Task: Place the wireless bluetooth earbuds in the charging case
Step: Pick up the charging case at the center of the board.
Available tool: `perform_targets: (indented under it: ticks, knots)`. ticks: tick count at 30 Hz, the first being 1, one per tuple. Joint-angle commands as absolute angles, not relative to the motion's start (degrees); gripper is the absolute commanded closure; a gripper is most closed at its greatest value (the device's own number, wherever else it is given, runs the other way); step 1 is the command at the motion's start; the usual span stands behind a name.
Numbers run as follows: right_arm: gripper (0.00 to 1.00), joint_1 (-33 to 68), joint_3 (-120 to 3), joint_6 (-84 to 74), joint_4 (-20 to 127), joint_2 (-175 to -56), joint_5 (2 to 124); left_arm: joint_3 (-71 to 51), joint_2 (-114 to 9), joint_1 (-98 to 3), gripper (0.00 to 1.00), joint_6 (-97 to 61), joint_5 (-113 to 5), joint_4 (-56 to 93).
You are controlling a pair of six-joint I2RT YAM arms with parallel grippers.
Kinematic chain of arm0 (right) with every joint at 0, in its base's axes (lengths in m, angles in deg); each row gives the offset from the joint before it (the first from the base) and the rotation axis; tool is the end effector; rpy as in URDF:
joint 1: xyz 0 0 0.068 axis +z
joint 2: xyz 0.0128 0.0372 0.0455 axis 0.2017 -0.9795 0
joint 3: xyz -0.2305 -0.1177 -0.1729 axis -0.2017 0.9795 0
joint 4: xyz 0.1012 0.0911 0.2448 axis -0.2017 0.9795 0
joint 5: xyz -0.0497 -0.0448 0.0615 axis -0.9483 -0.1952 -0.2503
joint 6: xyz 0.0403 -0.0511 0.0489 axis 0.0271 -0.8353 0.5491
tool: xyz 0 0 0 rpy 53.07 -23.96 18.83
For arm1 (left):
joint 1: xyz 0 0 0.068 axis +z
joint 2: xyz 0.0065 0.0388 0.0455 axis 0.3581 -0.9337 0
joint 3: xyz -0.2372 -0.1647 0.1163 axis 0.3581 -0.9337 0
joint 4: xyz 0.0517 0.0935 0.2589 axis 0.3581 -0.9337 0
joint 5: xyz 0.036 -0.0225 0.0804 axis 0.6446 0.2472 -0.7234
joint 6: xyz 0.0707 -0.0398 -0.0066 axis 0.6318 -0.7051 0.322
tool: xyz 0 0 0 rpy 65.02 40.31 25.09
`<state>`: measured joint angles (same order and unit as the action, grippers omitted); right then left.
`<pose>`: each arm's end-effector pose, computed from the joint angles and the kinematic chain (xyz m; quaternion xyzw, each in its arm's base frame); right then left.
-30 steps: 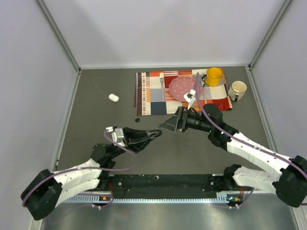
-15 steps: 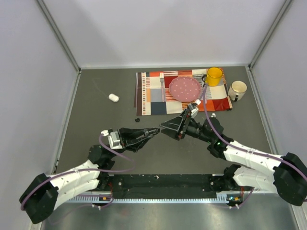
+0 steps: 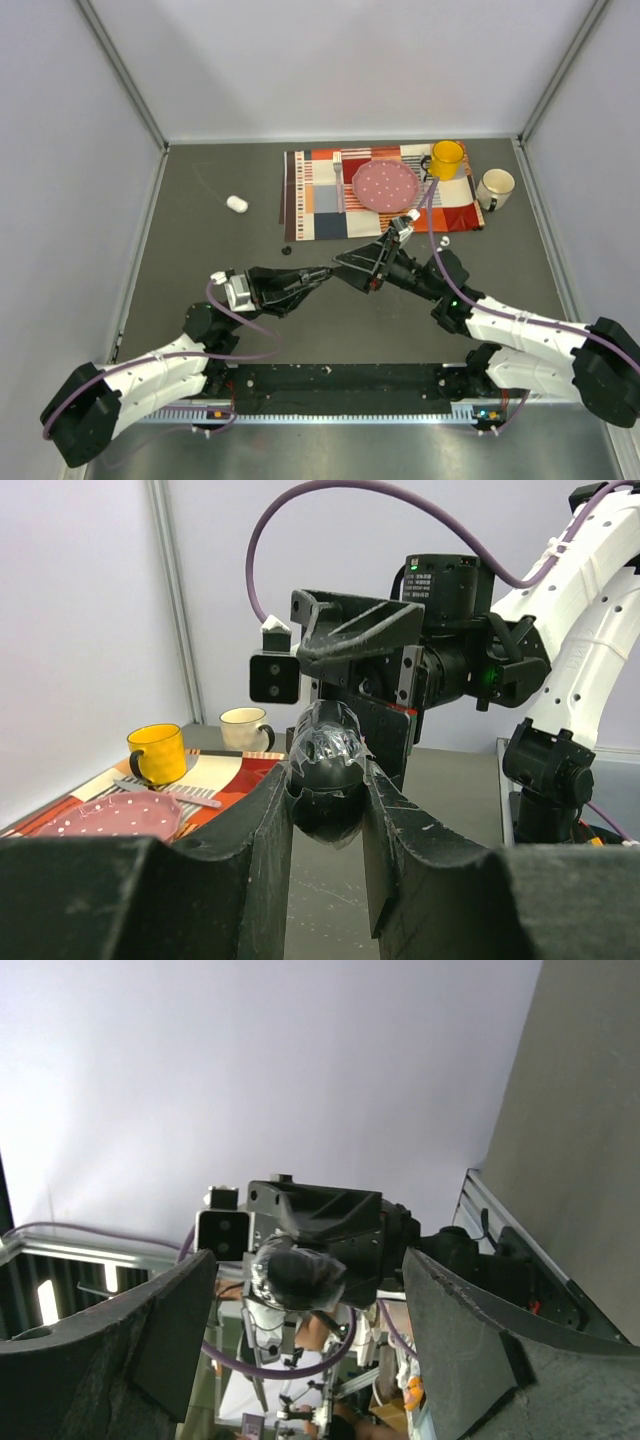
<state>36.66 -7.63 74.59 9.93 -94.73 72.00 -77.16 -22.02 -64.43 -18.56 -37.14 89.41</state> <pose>0.1574 0.2069 0.2899 0.1099 0.6525 0.7227 0.1999 0.0960 -0.1322 0.2814 0.3093 0.3896 -0.4900 0.7158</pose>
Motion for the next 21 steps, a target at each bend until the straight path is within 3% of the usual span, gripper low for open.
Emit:
perform_targets:
  ticks: [1,8,12,21]
  knots:
    - [0.27,38.37,-11.42,75.55,5.08,-94.93,72.15,-75.02,-22.66,-64.49,1.0,-17.88,-37.15,91.54]
    - [0.3,40.22,-13.53,75.81,3.94,-98.0,73.81,-74.67,-23.19,-64.58,1.0,-17.8,-37.06,91.72]
    - [0.42,40.48,-13.44,77.04,2.53,-99.67,74.69,-74.75,-23.01,-64.58,1.0,-17.71,-37.15,91.54]
    - [0.45,41.1,-14.06,76.95,4.11,-99.76,75.22,-74.75,-22.57,-64.58,1.0,-17.09,-37.33,90.4]
